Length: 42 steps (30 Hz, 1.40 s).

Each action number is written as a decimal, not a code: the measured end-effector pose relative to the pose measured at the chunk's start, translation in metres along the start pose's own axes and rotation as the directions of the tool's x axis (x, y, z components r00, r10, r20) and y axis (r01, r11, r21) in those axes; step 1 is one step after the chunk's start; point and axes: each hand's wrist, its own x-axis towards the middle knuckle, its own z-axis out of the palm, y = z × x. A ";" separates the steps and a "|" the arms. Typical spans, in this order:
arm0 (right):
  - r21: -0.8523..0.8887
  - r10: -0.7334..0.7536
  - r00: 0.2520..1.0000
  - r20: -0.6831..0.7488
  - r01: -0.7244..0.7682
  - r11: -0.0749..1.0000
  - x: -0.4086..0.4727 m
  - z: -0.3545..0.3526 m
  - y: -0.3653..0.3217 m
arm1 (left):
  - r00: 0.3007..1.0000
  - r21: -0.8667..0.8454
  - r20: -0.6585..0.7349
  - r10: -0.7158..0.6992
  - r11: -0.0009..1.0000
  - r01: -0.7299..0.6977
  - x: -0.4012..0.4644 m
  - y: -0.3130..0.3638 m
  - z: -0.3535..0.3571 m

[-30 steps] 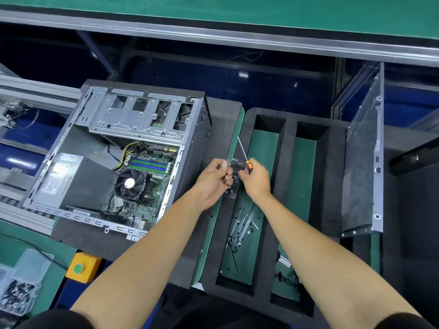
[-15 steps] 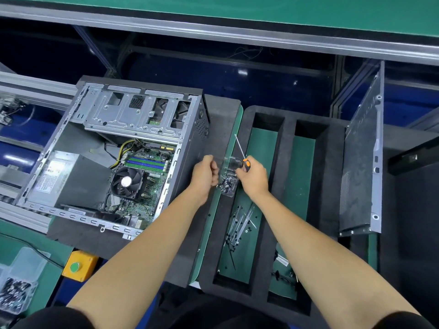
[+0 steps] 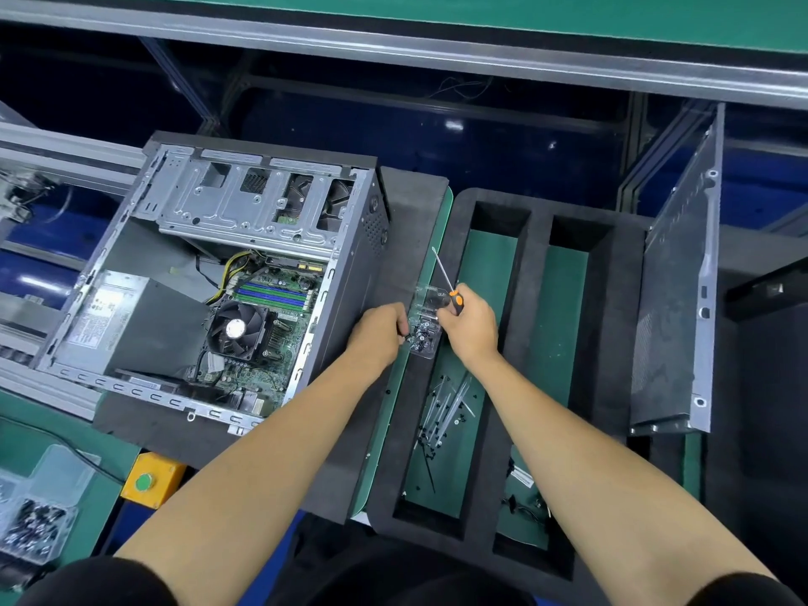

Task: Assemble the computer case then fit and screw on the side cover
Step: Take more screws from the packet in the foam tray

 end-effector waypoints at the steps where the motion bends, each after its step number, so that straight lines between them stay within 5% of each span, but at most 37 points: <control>1: -0.008 -0.002 1.000 0.001 0.002 1.000 0.000 0.000 0.000 | 1.000 0.030 0.010 0.012 0.999 -0.012 0.000 0.000 0.000; 20: -0.007 -0.016 1.000 -0.016 0.016 1.000 -0.003 0.002 0.001 | 0.985 0.115 0.085 0.151 0.980 -0.160 0.001 0.005 0.003; 25: -0.024 -0.021 1.000 -0.013 0.021 0.999 -0.002 0.003 0.001 | 0.970 0.205 0.222 0.103 0.967 -0.149 -0.002 0.010 0.002; 32: -0.048 -0.024 1.000 -0.014 0.023 0.999 -0.004 0.004 0.004 | 0.987 -0.118 0.159 -0.021 0.992 0.040 -0.001 0.013 -0.002; 38: -0.054 -0.030 0.999 -0.024 0.029 0.998 -0.005 0.005 0.006 | 0.950 -0.597 0.229 -0.215 0.739 0.311 0.003 0.023 -0.005; 42: -0.057 -0.029 0.999 -0.031 0.027 0.998 -0.005 0.006 0.007 | 0.951 -0.619 0.235 -0.202 0.723 0.307 0.003 0.025 -0.007</control>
